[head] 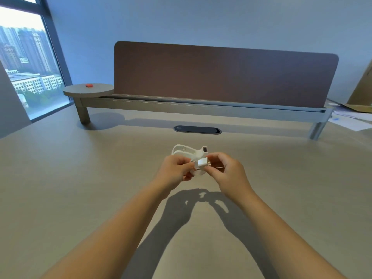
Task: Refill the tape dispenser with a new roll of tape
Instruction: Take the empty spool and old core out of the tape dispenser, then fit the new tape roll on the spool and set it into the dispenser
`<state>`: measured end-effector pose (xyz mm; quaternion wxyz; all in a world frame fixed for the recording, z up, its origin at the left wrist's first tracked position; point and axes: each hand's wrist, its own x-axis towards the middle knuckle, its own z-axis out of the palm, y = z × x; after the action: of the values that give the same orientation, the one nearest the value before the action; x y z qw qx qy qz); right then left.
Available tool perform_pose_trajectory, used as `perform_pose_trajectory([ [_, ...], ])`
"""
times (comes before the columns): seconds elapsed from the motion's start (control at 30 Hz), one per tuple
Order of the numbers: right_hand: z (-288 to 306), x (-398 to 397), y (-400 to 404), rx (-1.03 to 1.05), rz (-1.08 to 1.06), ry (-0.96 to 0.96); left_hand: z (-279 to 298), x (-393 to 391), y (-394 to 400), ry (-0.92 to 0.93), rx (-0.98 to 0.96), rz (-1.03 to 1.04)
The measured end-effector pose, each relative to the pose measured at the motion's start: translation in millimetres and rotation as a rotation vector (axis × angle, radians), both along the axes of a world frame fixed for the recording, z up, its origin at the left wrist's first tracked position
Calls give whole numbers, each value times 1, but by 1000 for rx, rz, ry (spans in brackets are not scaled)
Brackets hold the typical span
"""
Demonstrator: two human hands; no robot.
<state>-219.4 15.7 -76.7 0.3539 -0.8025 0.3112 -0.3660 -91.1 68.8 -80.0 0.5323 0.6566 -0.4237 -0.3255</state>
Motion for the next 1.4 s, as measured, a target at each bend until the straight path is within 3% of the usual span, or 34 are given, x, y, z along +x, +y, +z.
perform_pose_trajectory([
  [0.2, -16, -6, -26, 275, -128, -147, -32, 13, -22, -284, 105, 58],
  [0.37, -35, -2, -42, 384, -205, -181, -48, 19, -31, -457, 162, 65],
  [0.6, -50, 0, -52, 445, -265, -177, -53, 26, -37, -928, 268, -38],
  [0.87, -48, -33, -80, 375, -376, -137, -31, -19, -79, -938, 47, -125],
  [1.17, -53, -64, -109, 307, -421, -82, -54, -44, -138, -1253, 230, -262],
  [1.3, -59, -69, -110, 371, -436, -81, -59, -44, -141, -1248, 212, -248],
  [1.4, -59, -71, -105, 412, -434, -112, -58, -45, -140, -1146, 189, -253],
])
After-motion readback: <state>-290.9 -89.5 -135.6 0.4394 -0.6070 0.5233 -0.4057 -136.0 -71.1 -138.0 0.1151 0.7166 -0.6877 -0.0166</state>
